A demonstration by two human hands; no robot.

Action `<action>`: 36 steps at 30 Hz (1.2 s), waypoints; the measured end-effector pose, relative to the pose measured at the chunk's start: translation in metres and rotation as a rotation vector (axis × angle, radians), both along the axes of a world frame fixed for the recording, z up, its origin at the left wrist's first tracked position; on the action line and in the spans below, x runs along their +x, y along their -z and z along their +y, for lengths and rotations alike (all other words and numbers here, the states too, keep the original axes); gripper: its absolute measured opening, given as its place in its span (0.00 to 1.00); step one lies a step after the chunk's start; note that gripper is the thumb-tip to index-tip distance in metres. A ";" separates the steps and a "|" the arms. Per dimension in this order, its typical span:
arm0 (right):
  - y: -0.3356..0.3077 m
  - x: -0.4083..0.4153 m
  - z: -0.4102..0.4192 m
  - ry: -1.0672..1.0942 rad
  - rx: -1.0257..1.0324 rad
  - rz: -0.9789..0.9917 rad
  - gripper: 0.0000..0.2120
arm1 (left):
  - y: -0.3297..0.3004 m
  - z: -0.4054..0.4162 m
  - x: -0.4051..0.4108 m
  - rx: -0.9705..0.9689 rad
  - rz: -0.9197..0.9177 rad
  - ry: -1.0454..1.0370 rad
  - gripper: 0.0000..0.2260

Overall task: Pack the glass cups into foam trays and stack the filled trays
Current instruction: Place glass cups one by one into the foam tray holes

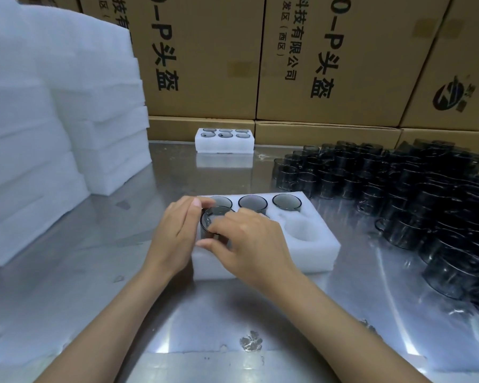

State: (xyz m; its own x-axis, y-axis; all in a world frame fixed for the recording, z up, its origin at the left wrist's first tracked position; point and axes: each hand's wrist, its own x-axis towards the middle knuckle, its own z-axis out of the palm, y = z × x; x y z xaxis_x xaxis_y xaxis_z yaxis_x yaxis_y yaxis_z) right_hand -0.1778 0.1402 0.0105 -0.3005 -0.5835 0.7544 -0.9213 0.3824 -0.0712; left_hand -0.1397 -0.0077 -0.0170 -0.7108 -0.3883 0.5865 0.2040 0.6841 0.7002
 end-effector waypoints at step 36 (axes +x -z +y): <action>0.016 -0.133 0.091 0.551 -0.063 -0.797 0.19 | 0.006 -0.011 -0.007 0.298 -0.303 0.159 0.31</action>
State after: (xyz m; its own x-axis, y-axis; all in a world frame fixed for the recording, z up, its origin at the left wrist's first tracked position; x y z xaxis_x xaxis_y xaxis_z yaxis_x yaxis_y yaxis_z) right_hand -0.3105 0.2313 -0.0052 -0.9560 -0.1737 0.2366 -0.2872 0.7197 -0.6321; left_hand -0.1466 -0.0184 -0.0230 -0.8976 -0.3811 0.2217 0.0455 0.4200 0.9064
